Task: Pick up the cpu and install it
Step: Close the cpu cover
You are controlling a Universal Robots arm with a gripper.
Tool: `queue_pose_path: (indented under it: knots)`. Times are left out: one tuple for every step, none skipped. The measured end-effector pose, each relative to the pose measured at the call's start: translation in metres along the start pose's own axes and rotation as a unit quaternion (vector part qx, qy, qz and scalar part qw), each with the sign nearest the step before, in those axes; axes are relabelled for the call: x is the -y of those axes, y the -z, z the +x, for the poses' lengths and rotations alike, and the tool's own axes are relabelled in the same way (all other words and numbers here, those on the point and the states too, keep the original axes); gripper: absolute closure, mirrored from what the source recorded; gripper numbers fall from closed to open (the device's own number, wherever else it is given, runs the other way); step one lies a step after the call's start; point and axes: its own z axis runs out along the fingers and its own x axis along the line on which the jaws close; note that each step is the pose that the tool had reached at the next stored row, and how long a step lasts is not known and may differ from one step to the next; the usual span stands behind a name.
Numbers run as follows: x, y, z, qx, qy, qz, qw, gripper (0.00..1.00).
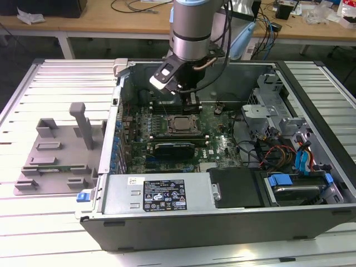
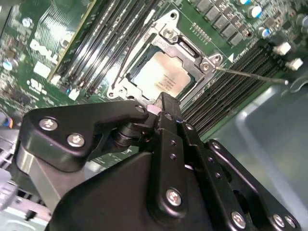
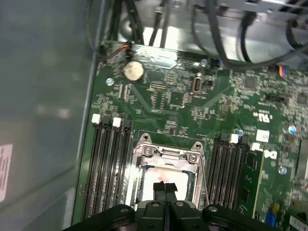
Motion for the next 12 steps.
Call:
queue_pose_path:
  knots:
    - [0.0001, -0.0002, -0.0001, -0.0004, 0.02, 0.0001, 0.9998, 0.89]
    - [0.0001, -0.0003, -0.0001, -0.0006, 0.028, 0.0001, 0.9996, 0.89]
    - [0.0001, -0.0004, -0.0001, -0.0008, 0.037, 0.0001, 0.9993, 0.89]
    - [0.0001, -0.0008, 0.0, -0.0014, 0.06, 0.0001, 0.9982, 0.89]
    - [0.0001, -0.0011, 0.0, -0.0018, 0.077, 0.0002, 0.997, 0.89]
    - [0.0001, -0.0015, 0.0, -0.0024, 0.101, 0.0002, 0.9948, 0.89]
    - [0.0001, -0.0019, 0.0, -0.0028, 0.117, 0.0002, 0.9932, 0.89]
    - [0.0001, -0.0023, 0.0, -0.0033, 0.139, 0.0002, 0.9903, 0.89]
    - [0.0001, -0.0027, 0.0, -0.0039, 0.161, 0.0002, 0.9869, 0.89]
    - [0.0001, -0.003, 0.0, -0.0043, 0.178, 0.0003, 0.9841, 0.89]
    - [0.0001, -0.0032, 0.0, -0.0045, 0.19, 0.0003, 0.9818, 0.89]
    - [0.0001, -0.0033, 0.0, -0.0048, 0.199, 0.0003, 0.9801, 0.89]
